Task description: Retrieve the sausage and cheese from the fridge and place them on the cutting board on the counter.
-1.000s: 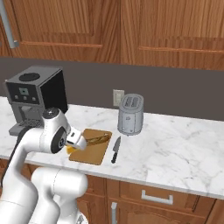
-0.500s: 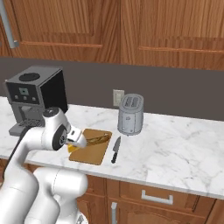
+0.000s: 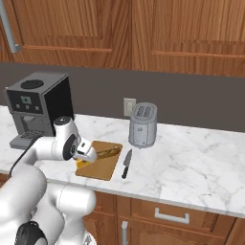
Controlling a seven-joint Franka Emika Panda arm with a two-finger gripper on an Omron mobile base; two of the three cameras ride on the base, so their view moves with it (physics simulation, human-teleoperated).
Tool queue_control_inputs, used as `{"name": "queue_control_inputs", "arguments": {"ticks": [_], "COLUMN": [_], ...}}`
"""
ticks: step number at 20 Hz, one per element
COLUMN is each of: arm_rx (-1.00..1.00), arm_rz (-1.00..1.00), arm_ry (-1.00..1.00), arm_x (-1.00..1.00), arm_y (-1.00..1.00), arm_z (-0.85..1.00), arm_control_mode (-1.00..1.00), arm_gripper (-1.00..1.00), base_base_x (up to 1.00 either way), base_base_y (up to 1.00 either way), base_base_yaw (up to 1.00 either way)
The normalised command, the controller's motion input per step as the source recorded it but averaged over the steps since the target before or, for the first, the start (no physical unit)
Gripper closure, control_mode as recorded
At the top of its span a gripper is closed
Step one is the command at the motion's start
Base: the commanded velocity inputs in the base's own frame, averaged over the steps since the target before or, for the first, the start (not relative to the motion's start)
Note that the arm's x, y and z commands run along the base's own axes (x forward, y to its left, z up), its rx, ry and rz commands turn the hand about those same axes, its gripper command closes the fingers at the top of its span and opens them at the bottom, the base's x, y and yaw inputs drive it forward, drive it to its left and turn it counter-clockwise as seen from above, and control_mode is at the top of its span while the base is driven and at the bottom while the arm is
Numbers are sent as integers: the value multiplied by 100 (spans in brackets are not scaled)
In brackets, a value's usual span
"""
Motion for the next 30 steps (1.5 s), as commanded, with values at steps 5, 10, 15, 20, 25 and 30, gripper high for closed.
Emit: {"name": "queue_control_inputs", "arguments": {"ticks": [5, 10, 15, 20, 25, 30], "arm_rx": [0, 0, 2, 2, 2, 2], "arm_rz": [0, 0, 0, 1, 0, 0], "arm_ry": [1, 0, -3, -3, -9, -14], "arm_x": [17, 11, 4, -17, -21, -25], "arm_y": [0, 0, -10, -9, -11, -3], "arm_z": [-46, -46, -33, -36, -23, -6], "arm_control_mode": [-100, -100, -100, -100, -100, -100], "arm_gripper": [100, 100, 100, 100, 100, -100], "base_base_x": [0, 0, 0, 0, 0, 0], "base_base_y": [0, 0, 0, 0, 0, 0], "base_base_yaw": [0, 0, 0, 0, 0, 0]}}
